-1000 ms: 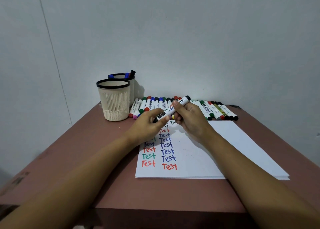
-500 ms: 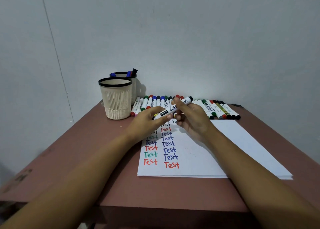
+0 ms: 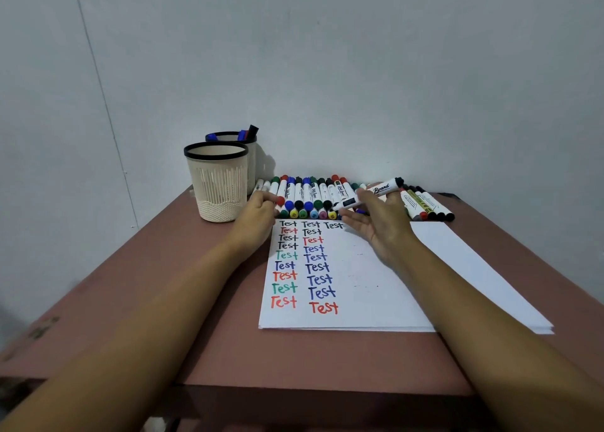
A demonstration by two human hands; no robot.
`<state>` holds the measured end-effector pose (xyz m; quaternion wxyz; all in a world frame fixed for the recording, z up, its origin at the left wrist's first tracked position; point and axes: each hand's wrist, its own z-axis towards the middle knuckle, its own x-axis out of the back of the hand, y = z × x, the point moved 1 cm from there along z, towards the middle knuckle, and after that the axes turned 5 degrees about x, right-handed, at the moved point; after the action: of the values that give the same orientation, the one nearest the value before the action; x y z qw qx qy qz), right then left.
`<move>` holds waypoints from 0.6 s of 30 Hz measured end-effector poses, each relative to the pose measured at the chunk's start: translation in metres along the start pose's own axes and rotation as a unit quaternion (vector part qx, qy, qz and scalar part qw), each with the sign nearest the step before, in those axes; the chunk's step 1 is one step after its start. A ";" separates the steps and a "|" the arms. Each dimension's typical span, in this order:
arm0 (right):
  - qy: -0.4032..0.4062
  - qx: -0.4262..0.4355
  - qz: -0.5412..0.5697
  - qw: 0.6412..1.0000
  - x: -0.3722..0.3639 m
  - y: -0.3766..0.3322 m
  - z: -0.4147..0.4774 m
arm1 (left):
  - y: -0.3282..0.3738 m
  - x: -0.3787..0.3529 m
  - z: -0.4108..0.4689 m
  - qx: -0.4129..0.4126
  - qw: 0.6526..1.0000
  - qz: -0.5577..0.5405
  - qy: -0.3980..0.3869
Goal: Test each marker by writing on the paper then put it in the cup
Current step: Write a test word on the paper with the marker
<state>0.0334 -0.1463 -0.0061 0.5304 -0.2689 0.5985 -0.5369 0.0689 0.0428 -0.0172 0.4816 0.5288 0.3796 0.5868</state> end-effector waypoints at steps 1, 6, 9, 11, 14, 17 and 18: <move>0.001 0.009 -0.028 1.000 0.001 0.002 0.001 | -0.001 0.000 0.000 0.000 1.000 0.007 -0.004; -0.007 0.051 -0.171 0.984 0.003 0.013 0.004 | -0.006 0.001 0.003 -0.011 0.999 0.050 -0.012; -0.001 0.059 -0.203 0.977 0.002 0.017 0.004 | -0.007 0.003 0.005 0.007 1.000 0.014 -0.007; 0.000 0.060 -0.220 0.974 0.001 0.018 0.003 | -0.008 0.003 0.007 0.015 1.000 0.001 -0.002; 0.001 0.060 -0.218 0.974 0.001 0.019 0.004 | -0.009 0.003 0.008 0.022 1.000 -0.001 0.008; -0.004 0.058 -0.216 0.975 0.000 0.019 0.003 | -0.008 0.002 0.008 0.014 1.000 0.012 0.012; -0.007 0.058 -0.224 0.973 0.000 0.019 0.003 | -0.008 0.002 0.008 0.011 1.000 0.018 0.013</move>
<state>0.0410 -0.1421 -0.0237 0.4154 -0.3687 0.4875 -0.6737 0.0782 0.0459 -0.0236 0.4607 0.5330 0.3824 0.5978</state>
